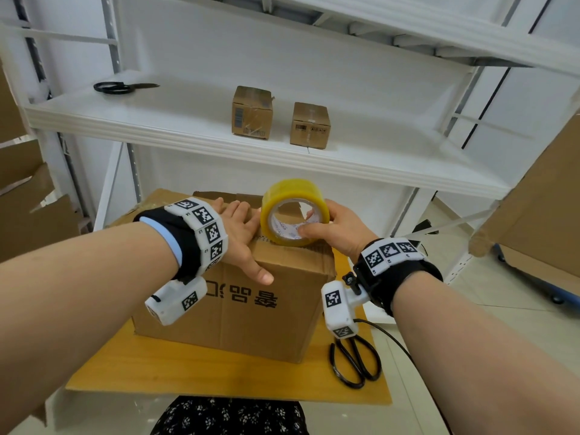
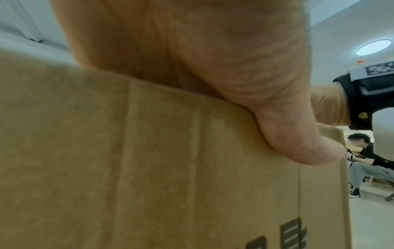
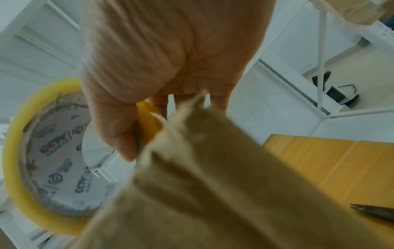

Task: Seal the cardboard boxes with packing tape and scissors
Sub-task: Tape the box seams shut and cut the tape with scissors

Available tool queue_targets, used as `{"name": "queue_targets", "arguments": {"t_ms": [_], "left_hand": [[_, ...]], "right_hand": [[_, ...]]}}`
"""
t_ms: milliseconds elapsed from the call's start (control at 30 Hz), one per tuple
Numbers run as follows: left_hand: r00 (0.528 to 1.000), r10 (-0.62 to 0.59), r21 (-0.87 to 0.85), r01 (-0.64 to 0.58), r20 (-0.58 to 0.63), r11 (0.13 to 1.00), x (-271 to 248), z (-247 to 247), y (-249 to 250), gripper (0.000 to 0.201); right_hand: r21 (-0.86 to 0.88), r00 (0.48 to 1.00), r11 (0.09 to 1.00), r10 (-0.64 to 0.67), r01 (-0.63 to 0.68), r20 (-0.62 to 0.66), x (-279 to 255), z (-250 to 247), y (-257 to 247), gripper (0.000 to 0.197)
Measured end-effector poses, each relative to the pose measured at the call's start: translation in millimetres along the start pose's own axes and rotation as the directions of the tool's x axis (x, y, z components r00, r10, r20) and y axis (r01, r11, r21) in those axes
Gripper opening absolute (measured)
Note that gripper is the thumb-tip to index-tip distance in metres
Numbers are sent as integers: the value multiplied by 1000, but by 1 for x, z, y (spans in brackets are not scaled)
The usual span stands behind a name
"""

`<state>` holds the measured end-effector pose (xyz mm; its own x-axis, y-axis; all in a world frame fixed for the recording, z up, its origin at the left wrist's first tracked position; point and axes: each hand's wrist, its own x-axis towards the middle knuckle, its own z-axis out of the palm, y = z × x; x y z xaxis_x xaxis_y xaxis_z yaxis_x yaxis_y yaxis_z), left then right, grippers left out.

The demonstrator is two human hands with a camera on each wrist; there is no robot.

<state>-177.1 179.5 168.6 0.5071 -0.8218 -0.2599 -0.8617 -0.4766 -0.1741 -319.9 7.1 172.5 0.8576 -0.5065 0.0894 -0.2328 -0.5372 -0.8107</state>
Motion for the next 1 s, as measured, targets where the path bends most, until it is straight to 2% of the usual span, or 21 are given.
{"name": "queue_targets", "arguments": {"t_ms": [100,367,433,533,633,900,1000], "left_hand": [[1000,1,7,-1,-15,1000,-1,0,1,135],[1000,-31,-17,31,-3,999,-1,1,2,141],[1000,-27,-22,27,-6,999,-1,1,1,141],[1000,-20,-38,19,-13,999,0,2,0,141],[1000,-17,-44,17,-11,999,-2,3,-1,140],[999,-33,-75,35,30,997,-11,7,-18,151],[999,-36,-55,38,35,998,-12,5,-14,147]], "right_hand": [[31,1000,1000,4,-4,-7,1,-2,-3,34],[178,993,982,75,-58,-92,7,-17,3,61],[209,994,976,73,-54,-83,6,-16,6,54],[266,996,961,86,-80,-11,1,-10,14,33],[277,992,953,111,-121,51,-3,-3,19,29],[249,995,963,103,-100,1,1,11,10,17],[242,994,965,110,-105,-6,0,11,8,18]]}}
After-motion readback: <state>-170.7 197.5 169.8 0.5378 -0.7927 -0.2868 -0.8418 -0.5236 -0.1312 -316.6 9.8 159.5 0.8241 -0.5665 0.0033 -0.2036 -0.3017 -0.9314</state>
